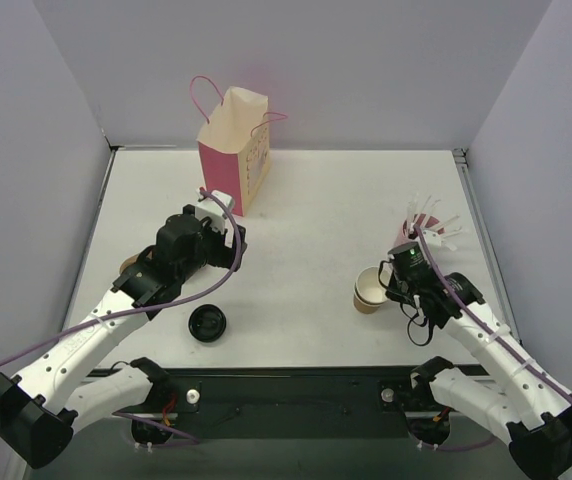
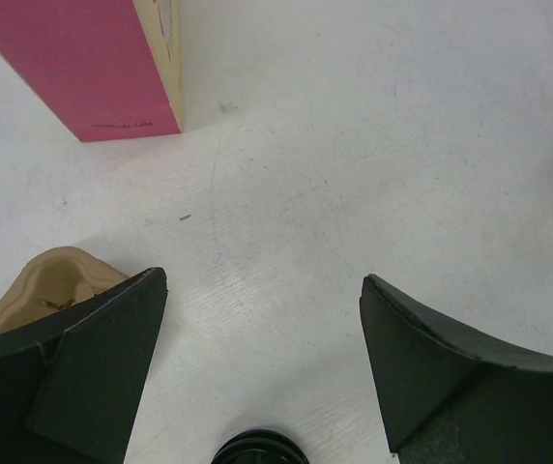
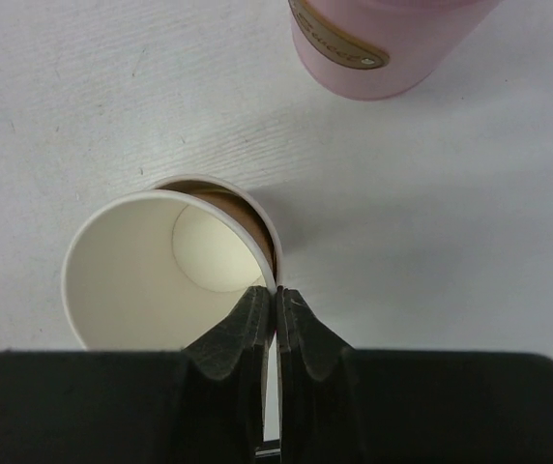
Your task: Pack the takeout coffee
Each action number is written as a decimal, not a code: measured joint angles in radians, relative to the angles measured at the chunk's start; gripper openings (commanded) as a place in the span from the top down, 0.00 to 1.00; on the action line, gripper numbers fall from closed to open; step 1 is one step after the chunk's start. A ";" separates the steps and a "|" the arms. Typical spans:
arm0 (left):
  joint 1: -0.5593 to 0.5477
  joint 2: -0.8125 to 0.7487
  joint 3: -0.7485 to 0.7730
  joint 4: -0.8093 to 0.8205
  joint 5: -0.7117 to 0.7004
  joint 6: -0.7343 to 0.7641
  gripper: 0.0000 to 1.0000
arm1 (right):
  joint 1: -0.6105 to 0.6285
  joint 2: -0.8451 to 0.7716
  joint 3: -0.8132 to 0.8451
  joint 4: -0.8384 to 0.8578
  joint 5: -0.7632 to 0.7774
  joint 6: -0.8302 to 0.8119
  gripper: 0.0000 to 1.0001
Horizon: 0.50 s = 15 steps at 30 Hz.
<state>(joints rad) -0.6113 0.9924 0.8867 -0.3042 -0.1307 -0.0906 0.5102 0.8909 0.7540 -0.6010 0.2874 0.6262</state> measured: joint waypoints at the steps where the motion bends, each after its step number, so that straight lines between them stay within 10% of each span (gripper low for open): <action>1: -0.001 0.000 0.000 0.001 0.000 0.000 0.09 | -0.010 -0.007 -0.001 0.000 -0.005 0.000 0.98; 15: -0.003 -0.002 0.000 0.002 -0.021 0.003 0.10 | -0.033 -0.035 0.151 -0.003 -0.104 -0.043 1.00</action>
<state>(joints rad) -0.6140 0.9905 0.8864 -0.3027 -0.1520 -0.0879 0.4770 0.8558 0.9054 -0.6037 0.1833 0.5831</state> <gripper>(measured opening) 0.908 0.066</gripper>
